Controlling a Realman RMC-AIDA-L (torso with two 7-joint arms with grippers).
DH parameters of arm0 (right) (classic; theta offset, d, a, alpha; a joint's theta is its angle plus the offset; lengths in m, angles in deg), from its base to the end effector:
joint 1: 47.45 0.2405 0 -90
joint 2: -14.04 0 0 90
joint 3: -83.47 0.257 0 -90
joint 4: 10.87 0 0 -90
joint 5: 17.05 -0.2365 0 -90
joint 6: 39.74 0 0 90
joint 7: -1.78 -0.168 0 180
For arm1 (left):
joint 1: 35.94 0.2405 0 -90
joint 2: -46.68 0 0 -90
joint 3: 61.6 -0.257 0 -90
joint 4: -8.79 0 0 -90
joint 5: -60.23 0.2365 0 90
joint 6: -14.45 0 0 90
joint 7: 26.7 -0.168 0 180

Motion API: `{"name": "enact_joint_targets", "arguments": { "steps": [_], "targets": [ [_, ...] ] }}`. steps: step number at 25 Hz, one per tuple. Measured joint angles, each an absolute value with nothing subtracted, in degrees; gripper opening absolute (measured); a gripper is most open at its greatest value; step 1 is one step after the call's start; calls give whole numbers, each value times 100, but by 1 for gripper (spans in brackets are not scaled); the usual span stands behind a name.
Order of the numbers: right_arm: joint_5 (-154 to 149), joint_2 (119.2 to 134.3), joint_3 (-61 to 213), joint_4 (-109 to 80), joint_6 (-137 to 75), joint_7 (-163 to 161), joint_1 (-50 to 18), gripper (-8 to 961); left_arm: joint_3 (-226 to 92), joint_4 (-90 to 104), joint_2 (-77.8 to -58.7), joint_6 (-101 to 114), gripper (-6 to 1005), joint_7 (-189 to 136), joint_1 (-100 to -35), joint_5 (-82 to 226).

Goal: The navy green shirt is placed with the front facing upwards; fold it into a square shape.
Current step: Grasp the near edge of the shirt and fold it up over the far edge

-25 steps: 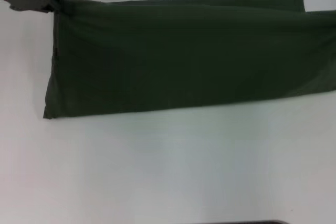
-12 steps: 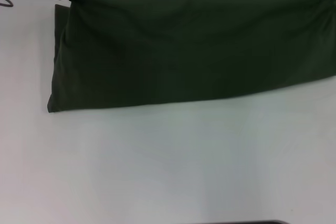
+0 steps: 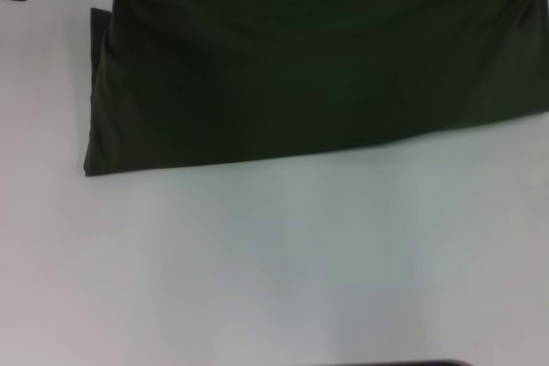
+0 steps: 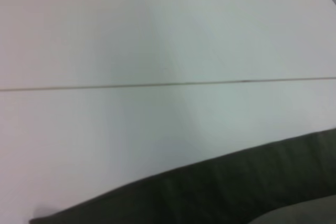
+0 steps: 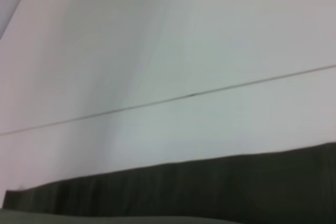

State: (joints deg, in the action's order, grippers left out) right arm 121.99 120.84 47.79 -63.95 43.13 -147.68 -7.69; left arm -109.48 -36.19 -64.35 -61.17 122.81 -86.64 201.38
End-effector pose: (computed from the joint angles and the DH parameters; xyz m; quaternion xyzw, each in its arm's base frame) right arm 0.2810 0.4480 0.1326 -0.7443 0.6011 0.1195 0.2652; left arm -0.2059 0.4850 0.0418 -0.8156 -0.5333 -0.0498 0.2189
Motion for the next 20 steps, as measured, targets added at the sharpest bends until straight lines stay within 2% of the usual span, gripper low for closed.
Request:
{"name": "enact_joint_targets", "arguments": {
  "steps": [14,20],
  "targets": [
    [12198,12399,4288,-5929,2863,-14701,-690,45,-10950,-3572,-6674,-5408,133,12078,-8635,20163],
    [12199,12420,4159,-5814,2544,-14693,-606,45,-11022,-3554,-6756,-5124,134,12076,-8694,20275]
  ]
}}
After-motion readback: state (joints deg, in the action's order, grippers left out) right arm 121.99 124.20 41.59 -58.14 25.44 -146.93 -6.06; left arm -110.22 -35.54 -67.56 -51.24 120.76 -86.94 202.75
